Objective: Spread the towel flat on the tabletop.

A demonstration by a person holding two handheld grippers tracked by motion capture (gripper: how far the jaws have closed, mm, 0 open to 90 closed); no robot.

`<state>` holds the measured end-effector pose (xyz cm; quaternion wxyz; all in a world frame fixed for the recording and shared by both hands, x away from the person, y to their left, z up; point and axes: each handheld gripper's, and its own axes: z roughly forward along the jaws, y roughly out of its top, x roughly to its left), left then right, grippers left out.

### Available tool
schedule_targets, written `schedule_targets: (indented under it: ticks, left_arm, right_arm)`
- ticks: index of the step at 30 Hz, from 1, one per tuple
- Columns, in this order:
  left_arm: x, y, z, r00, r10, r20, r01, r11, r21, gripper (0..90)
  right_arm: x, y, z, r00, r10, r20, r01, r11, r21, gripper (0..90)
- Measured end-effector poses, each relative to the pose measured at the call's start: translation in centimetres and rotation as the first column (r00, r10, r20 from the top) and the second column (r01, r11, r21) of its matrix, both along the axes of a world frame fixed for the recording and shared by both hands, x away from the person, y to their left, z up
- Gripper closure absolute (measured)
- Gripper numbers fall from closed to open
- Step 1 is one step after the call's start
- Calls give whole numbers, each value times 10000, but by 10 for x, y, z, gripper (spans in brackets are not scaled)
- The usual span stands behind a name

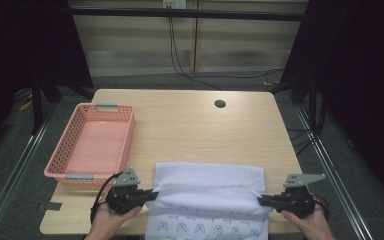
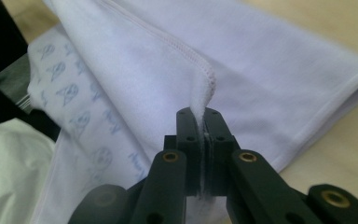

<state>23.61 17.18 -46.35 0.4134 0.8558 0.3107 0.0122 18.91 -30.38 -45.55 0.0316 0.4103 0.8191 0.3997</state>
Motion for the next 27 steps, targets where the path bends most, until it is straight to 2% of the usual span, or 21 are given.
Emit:
schedule_targets:
  ticks: [3,4,5,6,8,11,13,14,16,18,19,20,21,22,25,27]
  left_arm:
    - [-2,-3,-14,9990,-171,-422,180,9996,207,868]
    - [0,-6,-18,9978,-319,-587,344,9985,421,868]
    - [2,-6,-21,9968,-274,-747,312,9983,497,867]
    - [5,-7,-26,9944,-212,-1036,277,9977,620,866]
    - [7,-7,-29,9910,30,-1337,27,9991,423,863]
    - [9,-11,-28,9926,241,-1190,-165,9978,640,865]
    - [12,-16,-27,9962,167,-856,-90,9959,896,866]
    - [14,-17,-27,9954,117,-947,-27,9955,946,867]
    - [17,-18,-28,9959,214,-878,-137,9961,872,868]
    - [26,-20,-29,9943,351,-1004,-276,9968,757,868]
    - [30,-21,-29,9950,296,-953,-222,9967,777,868]
    - [37,-25,-29,9962,336,-809,-266,9959,862,868]
    - [42,-29,-29,9958,496,-764,-431,9954,850,868]
    - [42,-29,-29,9958,496,-764,-431,9954,850,869]
    - [57,-32,-29,9960,549,-701,-483,9945,934,869]
    - [68,-36,-30,9952,805,-556,-751,9928,931,869]
  right_arm:
    - [-2,9,-16,9983,138,-569,-166,9987,-482,877]
    - [-1,10,-16,9982,178,-581,-213,9980,-589,877]
    - [2,10,-17,9984,131,-546,-157,9988,-463,878]
    - [4,11,-20,9977,89,-679,-130,9981,-605,878]
    - [6,14,-26,9958,41,-920,-144,9936,-1117,878]
    - [7,17,-28,9966,-32,-817,-77,9911,-1329,879]
    - [10,16,-28,9981,-207,-586,110,9869,-1607,881]
    - [16,13,-30,9968,-289,-741,176,9886,-1498,881]
    - [18,12,-31,9970,-289,-713,187,9900,-1395,882]
    - [27,8,-32,9964,-419,-738,320,9909,-1305,882]
    - [32,6,-34,9967,-512,-626,436,9921,-1176,883]
    - [40,2,-34,9950,-718,-701,634,9913,-1151,883]
    - [44,1,-34,9948,-792,-641,716,9909,-1136,883]
    - [44,1,-34,9948,-792,-641,716,9909,-1136,883]
    - [62,-3,-36,9934,-995,-577,930,9901,-1054,883]
    - [69,-2,-36,9932,-1060,-481,996,9877,-1203,882]
